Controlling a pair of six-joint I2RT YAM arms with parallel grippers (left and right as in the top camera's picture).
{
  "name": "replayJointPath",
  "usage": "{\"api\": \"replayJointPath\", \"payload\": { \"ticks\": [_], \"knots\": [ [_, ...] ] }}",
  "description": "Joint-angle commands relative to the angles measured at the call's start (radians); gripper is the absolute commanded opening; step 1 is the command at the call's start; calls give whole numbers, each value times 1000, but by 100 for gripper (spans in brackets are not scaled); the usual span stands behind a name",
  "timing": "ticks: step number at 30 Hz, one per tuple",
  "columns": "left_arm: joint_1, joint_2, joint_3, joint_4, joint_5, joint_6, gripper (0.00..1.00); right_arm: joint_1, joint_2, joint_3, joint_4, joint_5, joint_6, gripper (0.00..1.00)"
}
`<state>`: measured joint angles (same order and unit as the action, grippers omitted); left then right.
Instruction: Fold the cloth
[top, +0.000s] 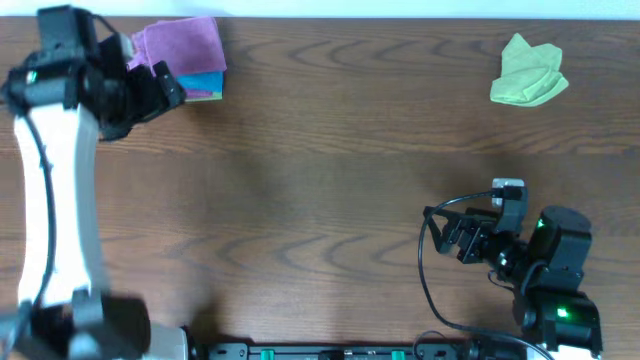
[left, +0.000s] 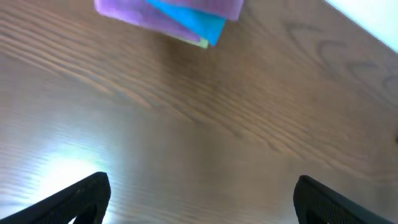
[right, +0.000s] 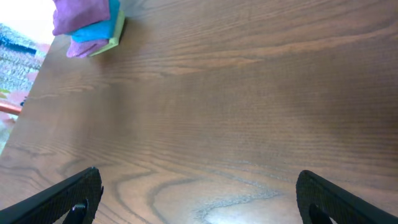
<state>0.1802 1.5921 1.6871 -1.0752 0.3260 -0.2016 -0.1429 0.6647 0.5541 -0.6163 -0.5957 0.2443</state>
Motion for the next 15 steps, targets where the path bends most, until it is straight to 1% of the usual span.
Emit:
{"api": "replayJointPath", "payload": {
  "ticks": [1,6,11,15],
  "knots": [
    [-3,-132,-160,70,-53,23,95,-8,-6,-3,-2,-13,-14,99],
    [-5,-377,-464,209,-58,23,95,-8,-6,-3,-2,-13,-14,99],
    [-5,-653,-758,303,-68,23,95,-8,-6,-3,-2,-13,-14,99],
    [-5,-865,-949,359,-68,23,95,-8,-6,-3,-2,-13,-14,99]
  ]
}}
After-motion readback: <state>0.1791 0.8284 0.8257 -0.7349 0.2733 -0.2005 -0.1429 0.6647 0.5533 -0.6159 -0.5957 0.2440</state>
